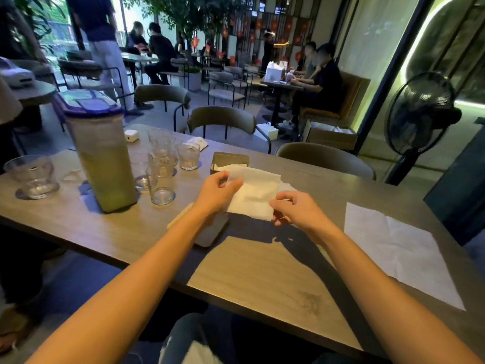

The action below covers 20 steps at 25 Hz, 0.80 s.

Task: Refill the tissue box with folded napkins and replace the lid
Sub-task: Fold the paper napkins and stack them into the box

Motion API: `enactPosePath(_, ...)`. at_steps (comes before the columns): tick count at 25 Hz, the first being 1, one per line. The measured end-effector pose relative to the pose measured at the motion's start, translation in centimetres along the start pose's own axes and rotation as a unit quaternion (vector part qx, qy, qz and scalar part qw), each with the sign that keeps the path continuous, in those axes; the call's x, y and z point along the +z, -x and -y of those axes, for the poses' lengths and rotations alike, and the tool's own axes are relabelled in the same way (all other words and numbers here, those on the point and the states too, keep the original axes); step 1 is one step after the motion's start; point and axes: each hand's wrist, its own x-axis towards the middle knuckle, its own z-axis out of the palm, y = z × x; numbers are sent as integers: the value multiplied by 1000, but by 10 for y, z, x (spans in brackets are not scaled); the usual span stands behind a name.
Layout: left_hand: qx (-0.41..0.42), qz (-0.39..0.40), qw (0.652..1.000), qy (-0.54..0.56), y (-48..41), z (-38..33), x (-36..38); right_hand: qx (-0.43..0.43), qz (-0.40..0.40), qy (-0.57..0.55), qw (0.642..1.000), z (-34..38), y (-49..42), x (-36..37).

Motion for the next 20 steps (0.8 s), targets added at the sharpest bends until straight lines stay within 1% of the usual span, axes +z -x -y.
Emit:
enactPosePath(4,6,-73,997,-21,-24,-18,-24,-16,-21,-20,999,22,-36,15)
enactPosePath(6,21,-92,995,-37,-42,-28,-32,-30,-35,-17,999,36,-57,18)
enactPosePath(9,33,-133,986,-98,-76,-34,-43,-46,-57,22,997,50,-97,25)
enactPosePath(11,40,-145,976,-160,-99,-32,-47,-53,-88,83,991,51,-124,30)
enactPosePath(13,54,-137,960,-240,-117,-25,-48,-55,-108,153,981,47,-145,34)
enactPosePath(16,85,-99,933,-336,-133,-13,-46,-66,-115,202,970,40,-164,38)
enactPosePath(18,98,-75,903,-411,-138,-9,-42,-77,-117,235,962,38,-173,40)
enactPosePath(20,103,-54,875,-471,-142,-8,-38,-92,-112,291,946,38,-178,42)
